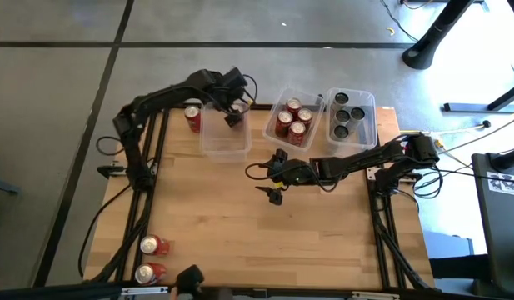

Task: Sort soda cans
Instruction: Put the top orange soda can into the left transparent bin

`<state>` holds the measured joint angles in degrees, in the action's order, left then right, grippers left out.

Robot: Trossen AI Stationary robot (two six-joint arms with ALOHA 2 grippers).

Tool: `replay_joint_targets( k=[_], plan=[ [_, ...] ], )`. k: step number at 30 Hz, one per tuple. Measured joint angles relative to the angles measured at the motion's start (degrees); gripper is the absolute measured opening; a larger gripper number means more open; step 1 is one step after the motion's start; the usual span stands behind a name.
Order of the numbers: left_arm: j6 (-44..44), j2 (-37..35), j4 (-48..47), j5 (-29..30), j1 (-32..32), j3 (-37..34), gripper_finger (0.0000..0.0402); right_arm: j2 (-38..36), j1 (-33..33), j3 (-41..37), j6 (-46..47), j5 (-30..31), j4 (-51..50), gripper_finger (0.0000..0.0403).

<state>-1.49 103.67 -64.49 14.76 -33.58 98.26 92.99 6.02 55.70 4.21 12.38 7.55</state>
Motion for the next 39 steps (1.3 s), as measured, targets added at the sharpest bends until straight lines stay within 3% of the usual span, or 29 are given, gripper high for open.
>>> replay_joint_targets(
  k=[11,18,24,30,39],
  plan=[
    [-0.77,-17.45,-7.69,0.14,-2.43,-0.35,0.0351,0.0,0.0,0.0,0.55,0.0,0.04,0.036],
    [-1.93,-24.29,-9.91,0.32,-4.83,-0.42,0.0351,0.0,-0.02,0.0,1.33,0.01,0.07,0.036],
    [-3.0,-25.4,-9.94,0.31,-5.98,-0.44,0.0358,0.0,-0.02,0.0,1.54,0.02,0.07,0.036],
    [-3.47,-24.05,-10.43,0.35,-8.35,-0.44,0.0396,0.0,-0.02,0.0,1.55,0.02,0.07,0.036],
    [-5.56,-22.04,-9.33,0.54,-10.77,-0.48,0.0396,0.0,-0.02,0.0,1.55,0.04,0.07,0.036]
  ],
)
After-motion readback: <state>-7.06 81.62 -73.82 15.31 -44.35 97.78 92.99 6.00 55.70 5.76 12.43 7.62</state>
